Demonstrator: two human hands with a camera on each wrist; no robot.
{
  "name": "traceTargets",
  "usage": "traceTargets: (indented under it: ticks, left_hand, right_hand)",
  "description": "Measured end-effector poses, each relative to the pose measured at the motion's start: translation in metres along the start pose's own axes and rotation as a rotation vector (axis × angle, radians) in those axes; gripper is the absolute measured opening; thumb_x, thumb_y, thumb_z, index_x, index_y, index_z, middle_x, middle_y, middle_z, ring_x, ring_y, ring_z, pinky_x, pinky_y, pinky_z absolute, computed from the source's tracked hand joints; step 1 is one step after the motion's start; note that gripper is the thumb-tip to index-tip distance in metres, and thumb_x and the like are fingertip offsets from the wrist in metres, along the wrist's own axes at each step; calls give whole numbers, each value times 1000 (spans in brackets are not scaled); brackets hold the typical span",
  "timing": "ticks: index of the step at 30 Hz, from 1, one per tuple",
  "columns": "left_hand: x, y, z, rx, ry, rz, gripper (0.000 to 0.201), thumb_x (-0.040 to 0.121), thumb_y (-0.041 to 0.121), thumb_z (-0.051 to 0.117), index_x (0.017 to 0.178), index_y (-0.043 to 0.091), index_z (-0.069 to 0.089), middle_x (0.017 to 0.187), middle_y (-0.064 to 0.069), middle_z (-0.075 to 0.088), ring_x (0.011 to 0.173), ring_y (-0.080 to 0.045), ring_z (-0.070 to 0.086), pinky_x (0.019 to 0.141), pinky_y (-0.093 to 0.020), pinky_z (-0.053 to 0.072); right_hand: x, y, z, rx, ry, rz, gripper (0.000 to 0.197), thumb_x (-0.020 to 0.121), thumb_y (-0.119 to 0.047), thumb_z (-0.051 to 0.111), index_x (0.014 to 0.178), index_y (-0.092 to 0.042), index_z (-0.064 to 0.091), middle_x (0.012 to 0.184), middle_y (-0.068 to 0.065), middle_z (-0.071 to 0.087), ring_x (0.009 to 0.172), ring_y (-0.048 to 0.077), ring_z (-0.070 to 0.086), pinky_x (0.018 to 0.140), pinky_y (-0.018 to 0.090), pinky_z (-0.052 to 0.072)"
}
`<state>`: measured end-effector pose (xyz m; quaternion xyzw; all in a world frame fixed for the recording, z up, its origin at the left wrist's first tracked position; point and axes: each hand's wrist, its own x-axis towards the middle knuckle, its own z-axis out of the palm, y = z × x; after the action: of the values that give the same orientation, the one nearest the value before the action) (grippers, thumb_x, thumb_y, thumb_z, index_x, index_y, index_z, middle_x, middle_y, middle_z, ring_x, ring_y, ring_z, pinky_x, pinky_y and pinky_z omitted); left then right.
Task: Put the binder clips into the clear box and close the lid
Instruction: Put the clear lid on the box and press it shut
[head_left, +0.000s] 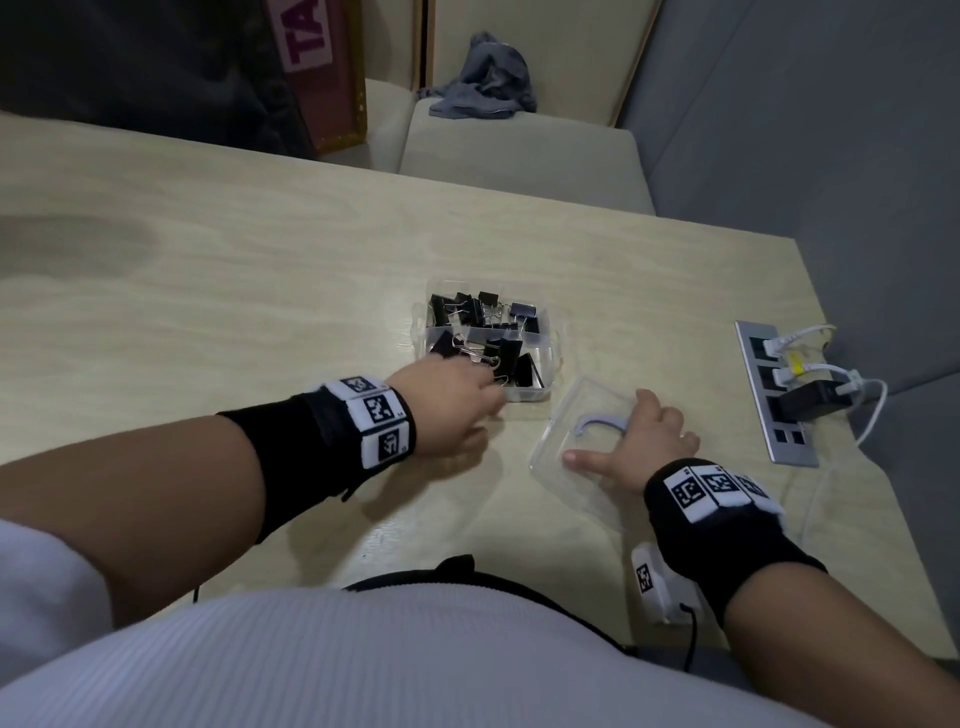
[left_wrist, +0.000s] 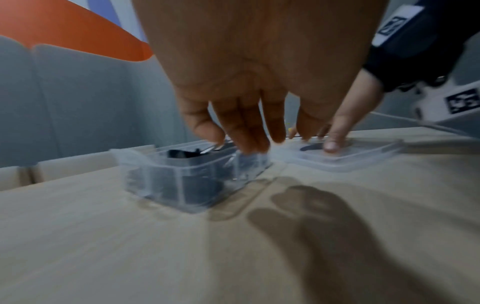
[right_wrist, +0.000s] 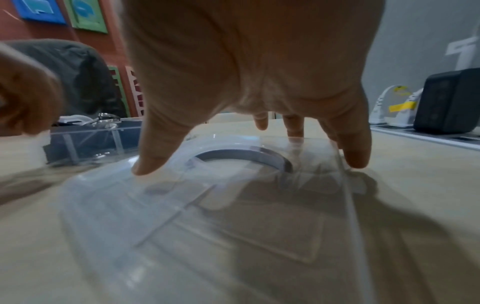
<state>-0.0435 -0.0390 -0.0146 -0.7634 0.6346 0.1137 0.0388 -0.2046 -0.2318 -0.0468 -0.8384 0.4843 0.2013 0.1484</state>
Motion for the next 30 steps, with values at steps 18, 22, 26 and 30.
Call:
traceTargets:
  ticks: [18,22,26,30]
  left_hand:
    - [16,21,21,-351,-407,-102,42,94,47,47,115,13,56,111,-8,67,98,-28,61,86,-38,50]
    - [19,18,12,-454,-214,-217,41,94,45,50,116,12,60,109,-7,70,100,-26,63,84,-36,50]
    - [18,7,0,-583,-80,-260,26,93,38,55,94,13,63,87,-1,77,79,-15,64,78,-31,51]
    - [17,-11,-11,-722,48,-312,22,95,32,53,78,18,58,72,1,76,68,-5,68,76,-29,53]
  right_hand:
    - [-6,0,-23,155,5,-183,52,63,-47,74,102,-22,53,110,4,52,89,21,56,79,36,48]
    - [-6,3,-41,291,114,-372,39,68,-35,78,95,-21,53,103,2,49,84,16,52,72,30,41]
    - [-3,-6,-54,401,233,-496,39,70,-31,80,99,-22,55,104,0,47,84,16,53,73,26,40]
    - [0,-26,-57,576,340,-469,60,79,-35,73,130,-21,45,126,0,39,105,13,53,91,28,44]
